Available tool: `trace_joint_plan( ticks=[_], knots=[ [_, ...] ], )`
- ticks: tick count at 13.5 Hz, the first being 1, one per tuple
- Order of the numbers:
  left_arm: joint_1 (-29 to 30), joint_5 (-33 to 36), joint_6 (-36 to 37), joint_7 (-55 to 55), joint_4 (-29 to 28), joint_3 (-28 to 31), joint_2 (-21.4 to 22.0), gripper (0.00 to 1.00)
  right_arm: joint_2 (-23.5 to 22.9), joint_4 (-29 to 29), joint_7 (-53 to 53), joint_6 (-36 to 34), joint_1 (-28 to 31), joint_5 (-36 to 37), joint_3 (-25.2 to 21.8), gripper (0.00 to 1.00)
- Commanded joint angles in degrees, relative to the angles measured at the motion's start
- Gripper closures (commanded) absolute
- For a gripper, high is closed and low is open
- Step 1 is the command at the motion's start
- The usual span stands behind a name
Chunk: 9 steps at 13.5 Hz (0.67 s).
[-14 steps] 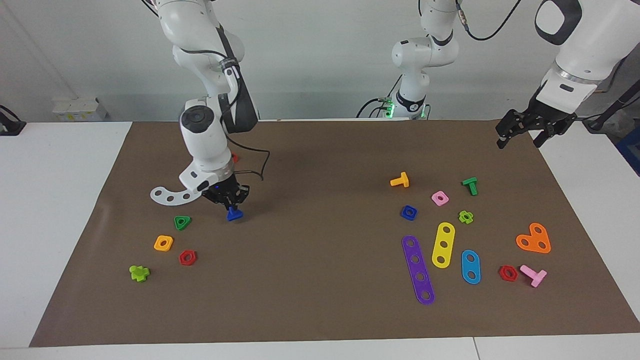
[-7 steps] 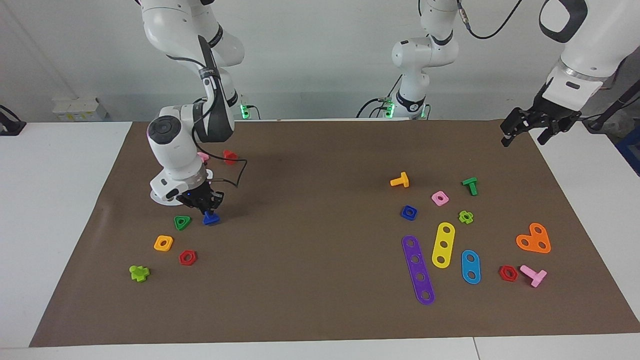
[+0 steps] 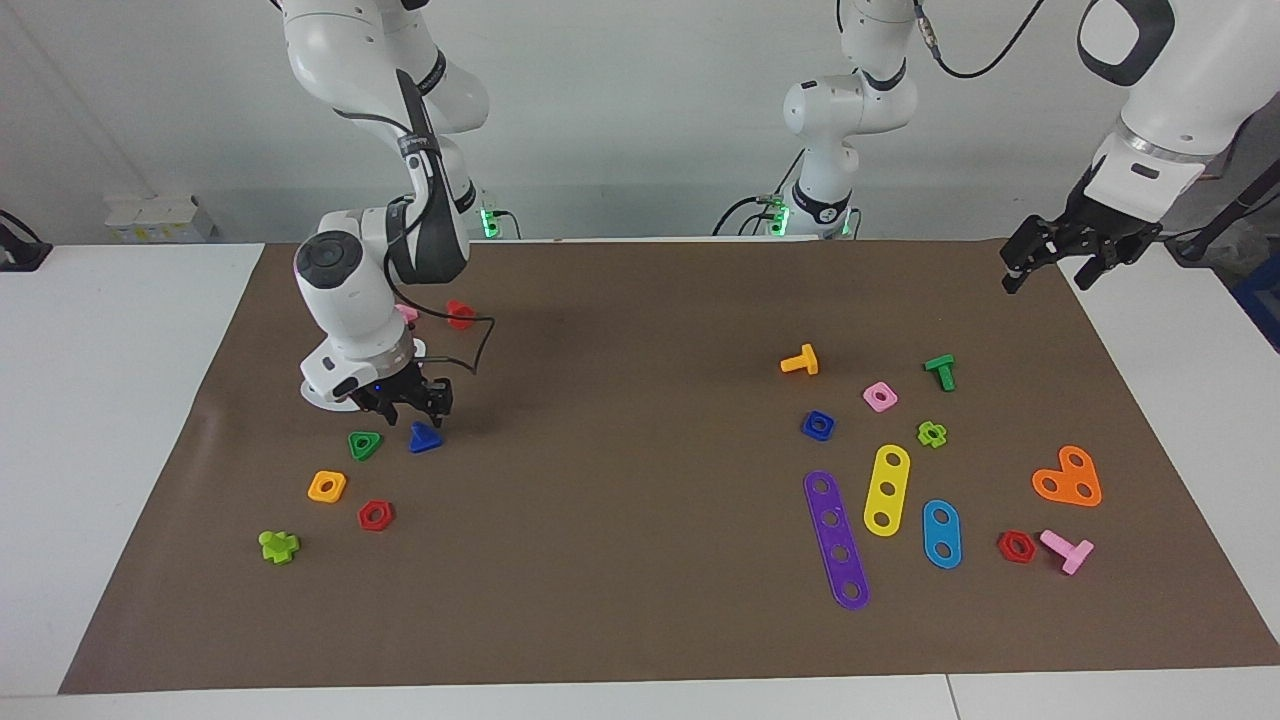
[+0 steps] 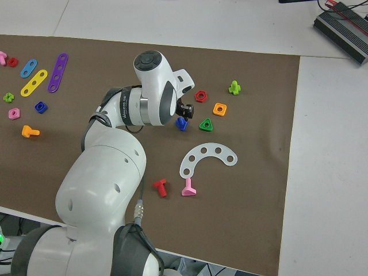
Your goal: Unscrew and place screws in storage area
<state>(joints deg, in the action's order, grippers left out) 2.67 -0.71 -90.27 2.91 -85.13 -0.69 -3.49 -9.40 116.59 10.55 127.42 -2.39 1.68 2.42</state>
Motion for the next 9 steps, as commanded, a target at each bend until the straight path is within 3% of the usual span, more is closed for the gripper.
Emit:
trace_joint_plan(
  ticks=[1,5,9],
  knots=[
    [0.1,1.1,-0.8,-0.2,-2.1,-0.1,1.7,0.0,6.0,-0.6,-0.8,-5.2,0.8,0.5,0.6,0.01],
    [0.1,1.1,-0.8,-0.2,-2.1,-0.1,1.7,0.0,11.1,-5.2,-0.8,-13.9,0.7,0.5,0.6,0.0],
    [0.1,1.1,-0.8,-0.2,-2.1,-0.1,1.7,0.0,11.3,-16.3,-0.9,-25.4,0.4,0.6,0.7,0.0]
  ],
)
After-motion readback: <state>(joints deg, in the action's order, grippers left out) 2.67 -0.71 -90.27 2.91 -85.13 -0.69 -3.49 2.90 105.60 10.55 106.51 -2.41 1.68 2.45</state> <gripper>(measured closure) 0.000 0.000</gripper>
